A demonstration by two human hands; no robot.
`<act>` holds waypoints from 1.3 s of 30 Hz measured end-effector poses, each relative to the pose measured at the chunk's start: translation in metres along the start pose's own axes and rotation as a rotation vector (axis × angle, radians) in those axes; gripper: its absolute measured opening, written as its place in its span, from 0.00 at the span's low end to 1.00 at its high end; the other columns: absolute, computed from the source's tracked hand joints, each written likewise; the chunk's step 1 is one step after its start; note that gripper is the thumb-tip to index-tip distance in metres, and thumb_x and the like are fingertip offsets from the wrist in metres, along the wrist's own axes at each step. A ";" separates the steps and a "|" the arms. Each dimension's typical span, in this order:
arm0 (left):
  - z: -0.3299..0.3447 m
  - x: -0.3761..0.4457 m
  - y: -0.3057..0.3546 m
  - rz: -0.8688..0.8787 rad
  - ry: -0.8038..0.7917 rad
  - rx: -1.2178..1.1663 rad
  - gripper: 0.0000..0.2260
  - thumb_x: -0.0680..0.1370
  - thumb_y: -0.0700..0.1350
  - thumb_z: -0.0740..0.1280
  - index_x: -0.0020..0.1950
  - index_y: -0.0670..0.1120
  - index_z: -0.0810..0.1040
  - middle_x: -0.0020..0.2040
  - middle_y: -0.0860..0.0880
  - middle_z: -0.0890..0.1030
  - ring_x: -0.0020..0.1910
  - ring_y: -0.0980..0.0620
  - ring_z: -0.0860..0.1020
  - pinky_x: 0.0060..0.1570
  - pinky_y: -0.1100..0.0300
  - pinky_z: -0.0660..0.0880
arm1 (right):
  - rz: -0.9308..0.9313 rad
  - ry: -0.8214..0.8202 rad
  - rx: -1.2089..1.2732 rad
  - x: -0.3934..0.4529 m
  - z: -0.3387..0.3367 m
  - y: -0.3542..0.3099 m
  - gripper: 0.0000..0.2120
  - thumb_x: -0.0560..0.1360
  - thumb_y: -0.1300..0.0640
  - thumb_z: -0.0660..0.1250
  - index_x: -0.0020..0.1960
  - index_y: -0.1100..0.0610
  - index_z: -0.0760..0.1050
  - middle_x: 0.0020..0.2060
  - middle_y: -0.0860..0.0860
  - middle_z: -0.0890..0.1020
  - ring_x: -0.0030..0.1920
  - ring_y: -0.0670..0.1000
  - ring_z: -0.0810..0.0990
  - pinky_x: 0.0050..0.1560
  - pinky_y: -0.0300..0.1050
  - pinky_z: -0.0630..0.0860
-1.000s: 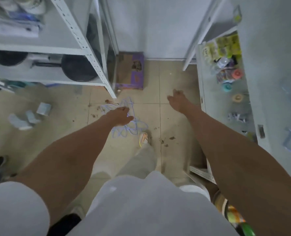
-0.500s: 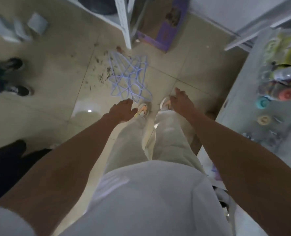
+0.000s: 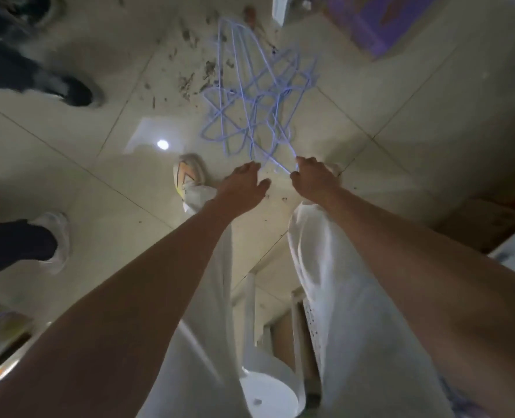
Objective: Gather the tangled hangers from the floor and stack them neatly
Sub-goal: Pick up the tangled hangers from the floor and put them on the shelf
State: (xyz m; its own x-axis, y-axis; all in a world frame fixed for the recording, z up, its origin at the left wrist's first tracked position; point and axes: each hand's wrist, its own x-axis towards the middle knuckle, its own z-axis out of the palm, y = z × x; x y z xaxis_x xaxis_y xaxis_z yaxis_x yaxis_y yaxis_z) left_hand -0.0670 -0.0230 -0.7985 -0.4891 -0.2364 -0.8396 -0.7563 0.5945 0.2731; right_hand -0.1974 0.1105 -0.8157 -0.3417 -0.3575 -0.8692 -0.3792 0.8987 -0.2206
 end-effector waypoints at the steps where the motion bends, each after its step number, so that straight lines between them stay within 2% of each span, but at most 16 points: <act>1: 0.006 0.011 -0.004 -0.003 -0.029 -0.001 0.27 0.84 0.55 0.59 0.81 0.46 0.62 0.80 0.44 0.66 0.77 0.42 0.66 0.72 0.44 0.65 | 0.013 -0.001 -0.004 0.013 0.011 0.002 0.23 0.82 0.53 0.56 0.75 0.59 0.67 0.68 0.62 0.73 0.70 0.63 0.71 0.68 0.58 0.70; 3: 0.016 0.026 -0.017 0.040 -0.073 0.043 0.27 0.84 0.55 0.59 0.81 0.46 0.62 0.81 0.44 0.65 0.78 0.42 0.66 0.73 0.43 0.65 | 0.066 0.015 0.001 0.033 0.031 0.006 0.22 0.82 0.54 0.57 0.75 0.59 0.67 0.68 0.62 0.73 0.70 0.63 0.71 0.68 0.58 0.70; 7: 0.008 0.049 -0.062 0.218 -0.131 0.354 0.28 0.84 0.55 0.58 0.81 0.45 0.62 0.82 0.45 0.62 0.80 0.45 0.62 0.73 0.43 0.63 | 0.183 0.037 0.129 0.058 0.071 -0.014 0.21 0.83 0.54 0.56 0.73 0.60 0.68 0.69 0.64 0.72 0.71 0.64 0.71 0.69 0.55 0.68; 9: 0.002 0.064 -0.083 0.252 -0.136 0.433 0.27 0.83 0.55 0.59 0.80 0.44 0.63 0.82 0.45 0.63 0.79 0.45 0.63 0.72 0.43 0.64 | 0.214 0.053 0.186 0.071 0.086 -0.029 0.21 0.83 0.54 0.55 0.73 0.61 0.68 0.69 0.64 0.72 0.72 0.64 0.71 0.69 0.55 0.68; 15: -0.006 0.117 -0.132 0.220 -0.170 0.474 0.28 0.84 0.55 0.59 0.81 0.44 0.62 0.82 0.44 0.62 0.80 0.44 0.63 0.74 0.43 0.65 | 0.169 0.102 0.270 0.130 0.118 -0.073 0.21 0.83 0.53 0.55 0.72 0.59 0.69 0.70 0.61 0.72 0.73 0.61 0.70 0.69 0.56 0.69; 18: -0.009 0.156 -0.150 0.189 -0.106 0.508 0.28 0.83 0.55 0.61 0.81 0.44 0.62 0.81 0.44 0.64 0.78 0.43 0.65 0.73 0.44 0.66 | 0.107 0.154 0.267 0.168 0.130 -0.082 0.20 0.82 0.54 0.56 0.73 0.58 0.68 0.69 0.59 0.71 0.72 0.61 0.69 0.68 0.56 0.69; 20: -0.009 0.187 -0.155 0.139 -0.083 0.434 0.27 0.83 0.53 0.61 0.80 0.43 0.64 0.78 0.41 0.68 0.76 0.41 0.69 0.72 0.44 0.68 | 0.115 0.211 0.248 0.194 0.134 -0.079 0.20 0.82 0.54 0.57 0.72 0.58 0.68 0.67 0.59 0.72 0.71 0.61 0.71 0.65 0.57 0.71; 23: 0.002 0.244 -0.154 0.074 -0.020 0.256 0.25 0.84 0.49 0.62 0.80 0.42 0.64 0.78 0.39 0.68 0.76 0.39 0.68 0.73 0.46 0.67 | 0.107 0.322 0.266 0.239 0.133 -0.059 0.19 0.81 0.55 0.59 0.71 0.58 0.69 0.66 0.59 0.74 0.67 0.61 0.74 0.62 0.56 0.74; 27: 0.019 0.317 -0.135 -0.002 0.255 -0.083 0.22 0.81 0.46 0.66 0.74 0.41 0.72 0.72 0.39 0.76 0.70 0.40 0.75 0.68 0.51 0.71 | 0.184 0.538 0.226 0.295 0.125 -0.032 0.16 0.78 0.56 0.61 0.65 0.57 0.73 0.59 0.57 0.77 0.61 0.61 0.79 0.53 0.54 0.76; 30: 0.037 0.356 -0.115 -0.166 0.219 -0.351 0.24 0.77 0.57 0.70 0.65 0.40 0.80 0.63 0.41 0.83 0.62 0.41 0.81 0.61 0.55 0.77 | 0.222 0.609 0.167 0.320 0.131 -0.026 0.12 0.78 0.55 0.63 0.59 0.57 0.74 0.55 0.56 0.79 0.56 0.60 0.80 0.50 0.52 0.76; 31: 0.041 0.366 -0.112 -0.226 0.183 -0.406 0.27 0.75 0.61 0.70 0.61 0.40 0.82 0.59 0.41 0.85 0.59 0.41 0.83 0.60 0.52 0.79 | 0.223 0.605 0.145 0.324 0.136 -0.026 0.11 0.78 0.54 0.64 0.58 0.56 0.75 0.53 0.56 0.80 0.55 0.60 0.81 0.50 0.51 0.76; 33: 0.047 0.378 -0.112 -0.267 0.152 -0.440 0.31 0.71 0.66 0.71 0.59 0.41 0.82 0.55 0.42 0.86 0.54 0.41 0.84 0.56 0.47 0.82 | 0.203 0.594 0.127 0.329 0.149 -0.031 0.09 0.79 0.54 0.64 0.57 0.55 0.75 0.50 0.55 0.82 0.52 0.60 0.83 0.47 0.50 0.76; 35: 0.050 0.381 -0.116 -0.248 0.186 -0.399 0.30 0.71 0.64 0.71 0.60 0.42 0.80 0.56 0.43 0.85 0.54 0.41 0.84 0.55 0.47 0.82 | 0.186 0.578 0.144 0.328 0.159 -0.038 0.08 0.79 0.53 0.63 0.57 0.54 0.74 0.48 0.56 0.84 0.49 0.61 0.85 0.42 0.49 0.73; 39: 0.050 0.383 -0.136 -0.127 0.231 -0.228 0.15 0.75 0.48 0.69 0.58 0.42 0.82 0.56 0.41 0.85 0.57 0.40 0.83 0.56 0.46 0.81 | 0.172 0.549 0.279 0.321 0.180 -0.044 0.13 0.79 0.52 0.64 0.61 0.55 0.71 0.46 0.57 0.84 0.47 0.62 0.84 0.42 0.49 0.74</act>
State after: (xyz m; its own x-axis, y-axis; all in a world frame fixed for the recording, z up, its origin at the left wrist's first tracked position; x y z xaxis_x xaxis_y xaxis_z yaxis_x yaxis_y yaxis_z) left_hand -0.1294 -0.1564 -1.1805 -0.4504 -0.4807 -0.7524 -0.8823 0.3687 0.2926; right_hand -0.1354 0.0017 -1.1643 -0.7968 -0.2143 -0.5650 -0.0671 0.9606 -0.2697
